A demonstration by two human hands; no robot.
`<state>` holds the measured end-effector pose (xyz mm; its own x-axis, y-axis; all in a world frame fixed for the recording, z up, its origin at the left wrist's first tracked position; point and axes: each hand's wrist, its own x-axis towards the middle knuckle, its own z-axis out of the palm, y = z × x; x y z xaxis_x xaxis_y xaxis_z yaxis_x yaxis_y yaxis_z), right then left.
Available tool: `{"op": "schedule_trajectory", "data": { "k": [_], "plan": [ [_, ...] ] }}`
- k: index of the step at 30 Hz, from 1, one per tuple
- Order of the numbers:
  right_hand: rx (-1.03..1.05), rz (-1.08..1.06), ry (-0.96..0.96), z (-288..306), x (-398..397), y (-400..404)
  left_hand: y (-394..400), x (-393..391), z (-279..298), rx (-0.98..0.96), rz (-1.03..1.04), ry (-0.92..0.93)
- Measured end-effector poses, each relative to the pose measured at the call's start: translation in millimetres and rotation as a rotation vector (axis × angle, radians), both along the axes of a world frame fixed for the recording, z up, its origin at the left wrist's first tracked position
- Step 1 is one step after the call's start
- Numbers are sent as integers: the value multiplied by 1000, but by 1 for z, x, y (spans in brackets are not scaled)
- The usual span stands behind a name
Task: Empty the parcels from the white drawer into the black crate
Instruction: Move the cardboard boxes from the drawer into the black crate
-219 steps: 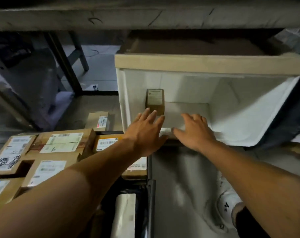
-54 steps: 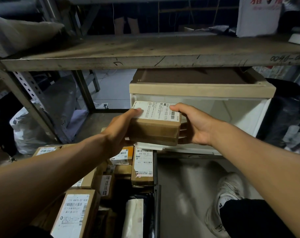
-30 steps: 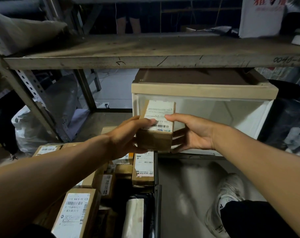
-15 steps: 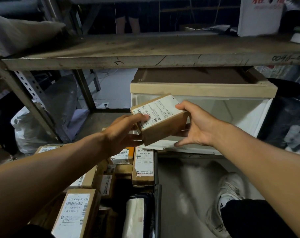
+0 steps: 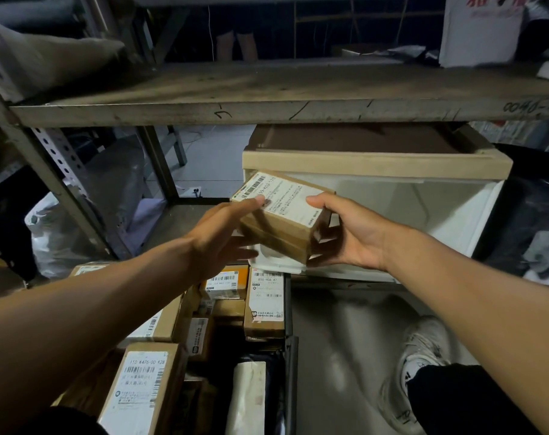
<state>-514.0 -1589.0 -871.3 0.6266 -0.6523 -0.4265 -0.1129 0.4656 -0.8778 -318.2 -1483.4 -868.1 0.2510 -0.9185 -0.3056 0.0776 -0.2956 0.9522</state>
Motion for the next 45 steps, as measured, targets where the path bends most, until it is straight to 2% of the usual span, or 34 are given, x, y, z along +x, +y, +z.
{"op": "schedule_trajectory", "data": {
  "k": [5,11,17,26,38,45],
  "plan": [
    [-15,102,73,-7,-1,0,-1,4,2,-33,66,12],
    [-13,128,70,-10,4,12,7,3,0,-43,56,-25],
    [-15,154,65,-23,24,34,21,10,-7,78,92,-70],
    [-32,181,92,-31,55,50,52,35,-8,135,102,-74],
    [77,288,49,-40,188,119,158,123,-18,142,467,-95],
    [129,328,29,-65,276,167,206,185,-40,136,677,-113]
  ]
}}
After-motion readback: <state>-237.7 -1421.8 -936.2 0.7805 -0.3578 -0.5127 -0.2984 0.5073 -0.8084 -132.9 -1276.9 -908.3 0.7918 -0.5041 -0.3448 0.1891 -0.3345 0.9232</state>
